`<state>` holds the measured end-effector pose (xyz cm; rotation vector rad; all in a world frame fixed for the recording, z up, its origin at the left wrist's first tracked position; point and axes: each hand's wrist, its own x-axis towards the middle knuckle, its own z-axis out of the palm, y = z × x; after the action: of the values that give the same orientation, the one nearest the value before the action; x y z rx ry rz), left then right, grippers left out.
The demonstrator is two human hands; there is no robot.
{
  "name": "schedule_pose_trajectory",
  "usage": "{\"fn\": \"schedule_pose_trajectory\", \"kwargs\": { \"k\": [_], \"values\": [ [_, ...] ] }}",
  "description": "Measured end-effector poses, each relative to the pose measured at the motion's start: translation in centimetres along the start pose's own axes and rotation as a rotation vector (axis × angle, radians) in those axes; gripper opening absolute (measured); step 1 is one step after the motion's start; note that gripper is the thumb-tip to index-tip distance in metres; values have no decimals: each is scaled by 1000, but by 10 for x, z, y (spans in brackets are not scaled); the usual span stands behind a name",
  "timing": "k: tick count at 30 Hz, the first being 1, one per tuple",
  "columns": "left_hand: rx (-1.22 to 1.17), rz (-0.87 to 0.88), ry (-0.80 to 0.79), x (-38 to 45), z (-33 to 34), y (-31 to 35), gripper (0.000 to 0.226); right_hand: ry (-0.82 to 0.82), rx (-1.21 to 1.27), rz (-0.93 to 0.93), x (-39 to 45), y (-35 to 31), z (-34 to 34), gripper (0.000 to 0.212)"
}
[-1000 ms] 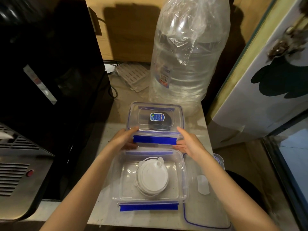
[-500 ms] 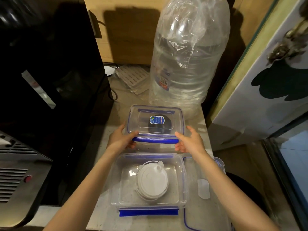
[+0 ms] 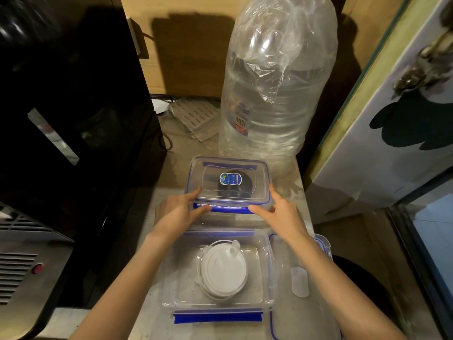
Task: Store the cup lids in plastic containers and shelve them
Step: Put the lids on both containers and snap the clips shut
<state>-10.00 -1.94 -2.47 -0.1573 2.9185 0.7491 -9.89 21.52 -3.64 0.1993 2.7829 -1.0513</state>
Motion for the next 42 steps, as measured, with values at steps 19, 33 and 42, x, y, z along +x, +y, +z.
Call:
{"fn": "schedule_pose_trajectory", "kwargs": {
  "k": [19, 33, 42],
  "values": [
    [142, 306, -48, 22, 0, -10, 62, 57, -585, -418, 2, -7, -4, 65],
    [94, 204, 185, 79, -14, 32, 35, 76, -175, -403, 74, -35, -13, 32],
    [279, 279, -84, 138, 5, 47, 37, -190, -417, -357, 128, -63, -4, 37]
  ]
}}
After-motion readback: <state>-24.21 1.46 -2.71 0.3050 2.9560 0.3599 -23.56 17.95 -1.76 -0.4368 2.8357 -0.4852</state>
